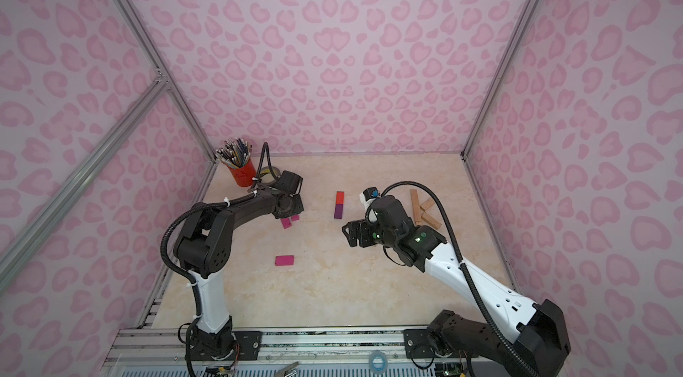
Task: Assemble the letter k with building blocks
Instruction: Pick up the building block from the center of the board.
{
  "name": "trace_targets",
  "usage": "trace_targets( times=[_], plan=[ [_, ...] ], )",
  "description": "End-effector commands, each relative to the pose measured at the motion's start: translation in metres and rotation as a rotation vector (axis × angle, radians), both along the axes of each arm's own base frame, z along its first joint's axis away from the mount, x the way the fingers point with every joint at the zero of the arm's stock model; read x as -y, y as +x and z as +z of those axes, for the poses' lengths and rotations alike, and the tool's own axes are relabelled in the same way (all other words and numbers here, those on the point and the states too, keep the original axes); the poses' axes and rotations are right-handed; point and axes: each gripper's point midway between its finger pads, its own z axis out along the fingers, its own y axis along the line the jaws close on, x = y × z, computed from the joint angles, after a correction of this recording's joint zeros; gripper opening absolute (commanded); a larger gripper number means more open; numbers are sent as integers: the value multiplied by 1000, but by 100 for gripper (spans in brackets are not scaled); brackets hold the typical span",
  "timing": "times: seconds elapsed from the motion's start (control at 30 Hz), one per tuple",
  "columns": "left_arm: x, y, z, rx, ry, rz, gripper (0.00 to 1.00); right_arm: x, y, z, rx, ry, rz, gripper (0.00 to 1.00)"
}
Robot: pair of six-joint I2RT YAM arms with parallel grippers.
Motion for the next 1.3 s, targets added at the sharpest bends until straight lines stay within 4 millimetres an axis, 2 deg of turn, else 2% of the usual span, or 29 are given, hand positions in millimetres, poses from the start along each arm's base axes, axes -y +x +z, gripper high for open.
trace_targets(
  times=[0.0,0.27,0.43,0.57,0.73,0.9,1.07,1.27],
  plan=[
    [-2,-6,-9,-36,19,-13,33,0,1,0,7,2,-3,92],
    [0,-8,-15,-52,28,-27,38,2,1,0,8,-2,-13,92],
    [3,-10,-11,-47,31,-37,26,5,2,2,14,-5,-26,92],
    [14,-10,10,-5,1,-51,18,10,5,2,20,-16,-59,92],
    [42,-28,46,58,-55,-86,17,20,10,1,28,-37,-127,92],
    [79,-59,63,79,-80,-159,17,28,12,2,40,-47,-165,92],
    [115,-86,59,63,-85,-233,17,43,12,2,57,-52,-227,92],
    [144,-89,44,40,-74,-288,18,54,9,7,69,-25,-266,92]
  ],
)
